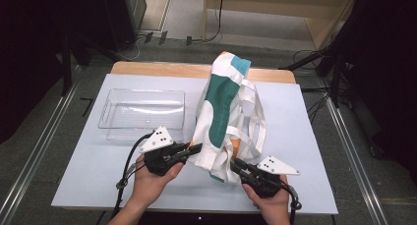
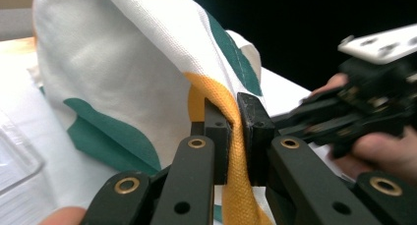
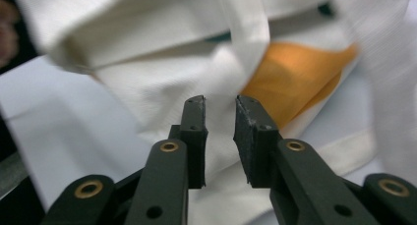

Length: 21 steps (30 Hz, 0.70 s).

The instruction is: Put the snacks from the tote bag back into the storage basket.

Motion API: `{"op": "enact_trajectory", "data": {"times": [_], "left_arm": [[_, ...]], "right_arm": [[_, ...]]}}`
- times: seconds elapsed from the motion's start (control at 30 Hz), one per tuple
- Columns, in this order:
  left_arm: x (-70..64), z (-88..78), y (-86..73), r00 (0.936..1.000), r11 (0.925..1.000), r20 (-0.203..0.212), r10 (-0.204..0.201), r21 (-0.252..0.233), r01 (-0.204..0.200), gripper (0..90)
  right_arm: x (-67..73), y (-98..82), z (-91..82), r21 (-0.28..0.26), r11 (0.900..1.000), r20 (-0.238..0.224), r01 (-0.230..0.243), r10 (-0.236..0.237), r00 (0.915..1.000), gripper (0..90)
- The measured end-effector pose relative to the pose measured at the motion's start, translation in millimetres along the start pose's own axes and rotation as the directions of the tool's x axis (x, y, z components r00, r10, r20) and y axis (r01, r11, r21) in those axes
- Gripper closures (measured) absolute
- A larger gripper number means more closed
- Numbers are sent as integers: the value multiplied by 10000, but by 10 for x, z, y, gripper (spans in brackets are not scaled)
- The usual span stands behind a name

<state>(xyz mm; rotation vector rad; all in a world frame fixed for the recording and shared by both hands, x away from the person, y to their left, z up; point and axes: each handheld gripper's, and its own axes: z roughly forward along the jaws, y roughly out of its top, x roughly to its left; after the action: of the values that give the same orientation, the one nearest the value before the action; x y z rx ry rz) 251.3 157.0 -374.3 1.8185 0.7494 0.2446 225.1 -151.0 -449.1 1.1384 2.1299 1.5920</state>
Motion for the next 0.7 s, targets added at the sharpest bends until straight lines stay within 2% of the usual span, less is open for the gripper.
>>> {"op": "enact_trajectory", "data": {"times": [0.07, 0.1, 0.13, 0.17, 0.2, 0.23, 0.27, 0.37, 0.43, 0.47, 0.53, 0.57, 0.6, 0.63, 0.67, 0.7], "left_arm": [[15, -24, -28, 10000, 10000, -86, 13, 7, -13, 847], [15, -24, -28, 10000, 10000, -86, 13, 7, -13, 845], [38, -18, -75, 9997, 9997, -14, -227, 76, 227, 844], [38, -18, -75, 9997, 9997, -14, -227, 76, 227, 842], [58, 1, -100, 9990, 9988, 240, -372, 324, 364, 839], [62, 8, -105, 9987, 9986, 326, -393, 373, 380, 837], [59, 11, -111, 9988, 9987, 303, -375, 360, 364, 836], [60, 9, -114, 9987, 9985, 299, -415, 371, 404, 840], [59, 13, -120, 9985, 9983, 317, -447, 392, 434, 841], [60, 16, -125, 9985, 9983, 304, -449, 382, 437, 841], [63, 16, -134, 9987, 9985, 303, -402, 380, 391, 839], [63, 16, -134, 9987, 9985, 303, -402, 380, 391, 839], [66, 16, -141, 9988, 9985, 273, -395, 386, 385, 837], [70, 17, -146, 9987, 9985, 302, -417, 377, 405, 837], [72, 17, -148, 9986, 9984, 309, -422, 388, 410, 836], [72, 17, -148, 9986, 9984, 309, -422, 388, 410, 836]], "right_arm": [[37, 66, -133, -390, 9987, -109, 343, -347, 9993, 734], [37, 66, -133, -390, 9987, -109, 343, -347, 9993, 734], [28, 188, -270, -831, 9955, -196, 451, -469, 9987, 707], [-4, 244, -305, -917, 9943, -83, 535, -545, 9985, 701], [-44, 297, -326, -989, 9935, 145, 567, -555, 9984, 692], [-104, 349, -327, -1058, 9921, 453, 670, -625, 9970, 674], [-152, 387, -323, -1080, 9920, 666, 657, -587, 9961, 657], [-397, 547, -244, -1353, 9896, 1402, 480, -288, 9897, 588], [-556, 656, -139, -1330, 9889, 2060, 656, -372, 9778, 526], [-622, 697, -92, -1271, 9899, 2245, 628, -330, 9739, 492], [-821, 800, 60, -1286, 9910, 2434, 377, -53, 9699, 468], [-821, 800, 60, -1286, 9910, 2434, 377, -53, 9699, 468], [-964, 865, 190, -1180, 9927, 2684, 244, 82, 9633, 447], [-1022, 894, 253, -1151, 9931, 2606, 207, 101, 9654, 428], [-1066, 923, 330, -911, 9952, 2655, 353, -99, 9641, 389], [-1066, 923, 330, -911, 9952, 2655, 353, -99, 9641, 389]]}}
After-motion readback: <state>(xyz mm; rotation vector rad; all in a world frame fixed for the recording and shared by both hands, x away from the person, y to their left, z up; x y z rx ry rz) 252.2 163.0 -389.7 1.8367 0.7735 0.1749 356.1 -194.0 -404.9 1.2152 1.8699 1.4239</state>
